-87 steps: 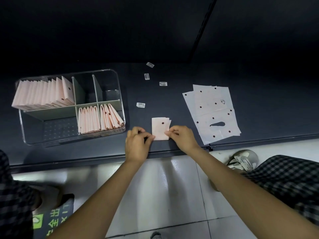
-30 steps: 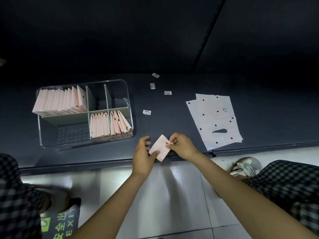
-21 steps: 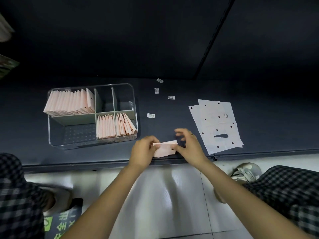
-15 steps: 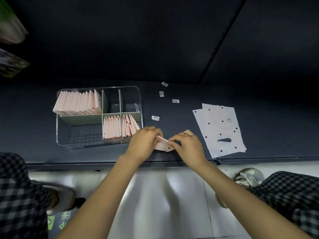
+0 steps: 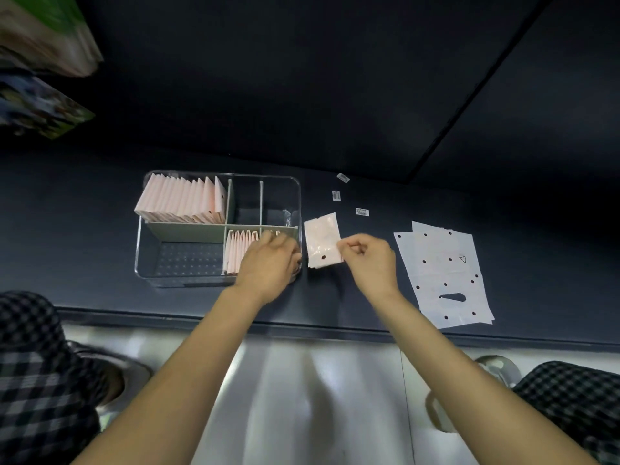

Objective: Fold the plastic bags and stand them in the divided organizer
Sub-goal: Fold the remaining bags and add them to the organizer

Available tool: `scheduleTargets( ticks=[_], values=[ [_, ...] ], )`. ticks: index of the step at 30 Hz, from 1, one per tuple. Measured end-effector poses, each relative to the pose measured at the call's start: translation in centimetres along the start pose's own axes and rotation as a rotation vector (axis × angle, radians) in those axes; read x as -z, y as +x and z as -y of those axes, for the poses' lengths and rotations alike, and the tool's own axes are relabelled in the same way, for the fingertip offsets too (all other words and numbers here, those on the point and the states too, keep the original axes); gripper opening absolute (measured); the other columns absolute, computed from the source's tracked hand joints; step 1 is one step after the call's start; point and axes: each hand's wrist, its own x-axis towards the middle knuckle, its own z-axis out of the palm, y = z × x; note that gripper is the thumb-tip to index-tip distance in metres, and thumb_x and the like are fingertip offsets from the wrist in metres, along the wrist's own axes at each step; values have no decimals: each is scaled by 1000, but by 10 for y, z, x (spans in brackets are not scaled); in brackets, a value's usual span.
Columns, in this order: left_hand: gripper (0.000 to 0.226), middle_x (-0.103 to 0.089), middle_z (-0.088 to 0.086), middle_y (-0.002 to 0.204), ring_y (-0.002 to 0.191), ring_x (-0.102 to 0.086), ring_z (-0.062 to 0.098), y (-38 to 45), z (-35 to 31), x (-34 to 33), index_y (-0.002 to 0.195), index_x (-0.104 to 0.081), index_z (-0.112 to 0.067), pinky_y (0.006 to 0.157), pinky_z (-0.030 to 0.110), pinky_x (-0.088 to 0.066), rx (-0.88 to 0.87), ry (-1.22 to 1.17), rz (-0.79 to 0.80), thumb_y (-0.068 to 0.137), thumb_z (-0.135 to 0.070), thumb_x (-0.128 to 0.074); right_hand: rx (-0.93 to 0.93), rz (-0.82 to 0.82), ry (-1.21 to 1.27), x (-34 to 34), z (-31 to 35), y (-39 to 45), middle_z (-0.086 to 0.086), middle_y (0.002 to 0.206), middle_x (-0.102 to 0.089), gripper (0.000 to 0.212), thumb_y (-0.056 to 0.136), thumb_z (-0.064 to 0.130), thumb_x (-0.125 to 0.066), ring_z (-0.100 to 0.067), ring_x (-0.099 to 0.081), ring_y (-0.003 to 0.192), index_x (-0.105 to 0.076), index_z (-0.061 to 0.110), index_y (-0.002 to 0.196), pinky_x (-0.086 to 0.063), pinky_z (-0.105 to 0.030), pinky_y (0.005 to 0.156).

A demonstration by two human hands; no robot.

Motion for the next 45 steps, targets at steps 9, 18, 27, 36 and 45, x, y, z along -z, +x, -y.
scheduleTargets(
  ticks=[9,18,27,36,45],
  values=[
    [61,-53,-5,113,107,-37,20,-3,34,-6,113,-63,-24,87,34,-26,-314,416,197,91,-66,-26,35,93,-166,-23,18,16,13,57,-58,12,82,18,-61,-12,-57,66,-67,22,72,-45,-24,64],
    [56,-56,-4,106,105,-41,21,-9,42,-2,102,-66,-19,89,35,-28,-346,413,110,91,-63,-33,193,52,-667,-63,29,9,-12,85,-67,17,84,19,-49,-37,-60,80,-64,12,85,-38,-30,60],
    [43,-58,1,111,108,-48,23,-14,42,2,103,-66,-13,90,35,-35,-357,247,32,92,-51,-47,-4,172,-630,-91,31,6,-14,97,-67,20,86,14,-48,-36,-62,93,-68,9,90,-46,-32,67],
    [41,-65,7,110,98,-64,26,-27,43,10,109,-65,-8,82,36,-54,-309,108,-62,75,-28,-78,-32,321,-368,-91,11,1,-14,88,-69,21,89,16,-51,-33,-61,88,-71,15,81,-47,-31,68],
    [39,-67,8,113,108,-61,28,-26,33,2,108,-69,-10,95,40,-47,-302,225,-108,82,-39,-68,63,57,64,13,-80,-5,8,88,-70,24,84,6,-66,-3,-60,76,-67,27,97,-47,-10,75]
  ],
)
